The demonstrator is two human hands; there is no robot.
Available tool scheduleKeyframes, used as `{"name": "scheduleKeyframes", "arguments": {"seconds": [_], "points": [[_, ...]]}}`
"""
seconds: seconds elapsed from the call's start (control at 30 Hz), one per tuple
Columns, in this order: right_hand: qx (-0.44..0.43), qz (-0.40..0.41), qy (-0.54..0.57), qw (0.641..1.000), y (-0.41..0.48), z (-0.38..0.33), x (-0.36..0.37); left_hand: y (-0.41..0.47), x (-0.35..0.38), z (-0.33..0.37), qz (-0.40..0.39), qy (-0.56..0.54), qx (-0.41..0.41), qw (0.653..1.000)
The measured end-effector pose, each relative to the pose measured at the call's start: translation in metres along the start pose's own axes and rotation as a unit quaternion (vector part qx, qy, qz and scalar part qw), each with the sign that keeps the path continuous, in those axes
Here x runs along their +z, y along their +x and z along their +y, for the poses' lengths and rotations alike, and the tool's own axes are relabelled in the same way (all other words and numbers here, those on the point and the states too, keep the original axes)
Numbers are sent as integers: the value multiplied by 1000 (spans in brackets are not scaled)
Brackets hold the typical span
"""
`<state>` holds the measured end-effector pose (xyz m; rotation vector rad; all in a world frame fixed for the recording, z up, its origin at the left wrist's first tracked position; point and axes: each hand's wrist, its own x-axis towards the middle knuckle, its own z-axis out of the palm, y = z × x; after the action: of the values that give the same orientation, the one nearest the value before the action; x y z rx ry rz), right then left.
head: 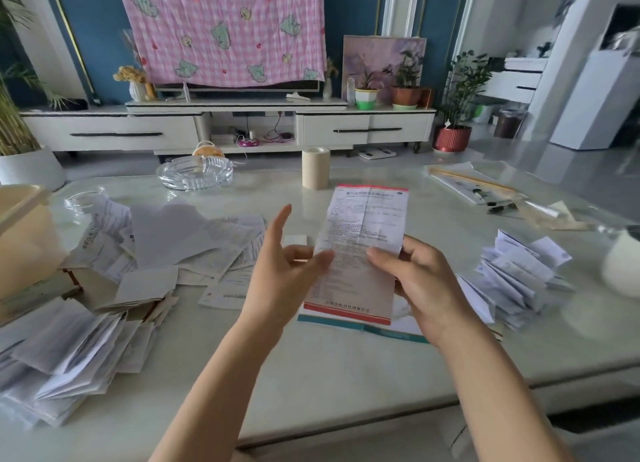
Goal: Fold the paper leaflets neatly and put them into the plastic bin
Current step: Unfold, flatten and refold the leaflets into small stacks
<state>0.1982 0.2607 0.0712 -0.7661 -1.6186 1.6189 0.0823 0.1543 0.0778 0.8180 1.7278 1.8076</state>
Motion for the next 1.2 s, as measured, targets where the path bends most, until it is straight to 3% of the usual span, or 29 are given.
{"name": "scheduleKeyframes", "arguments": {"seconds": [0.17,0.37,0.57,0.83,0.97,1.13,1.2], "points": [[-6,-30,-20,999,-8,-3,-6,0,6,-3,9,-2,26,1000],[23,-28,13,999,-8,-2,-12,-3,13,0,-10,-28,-69,997],[-23,-34,-50,998,-10,-1,-14,-6,15,5,-67,-224,-190,953],[14,-90,-57,994,-11,-2,-28,-11,10,10,-158,-201,-213,943],[28,-108,-76,991,-15,-3,-31,-11,15,7,-112,-137,-210,962],[65,-37,18,997,-15,-3,-29,-5,18,-7,-91,-84,-167,978],[75,-36,6,997,-12,-1,-32,-4,19,-9,-80,-77,-144,983]]}}
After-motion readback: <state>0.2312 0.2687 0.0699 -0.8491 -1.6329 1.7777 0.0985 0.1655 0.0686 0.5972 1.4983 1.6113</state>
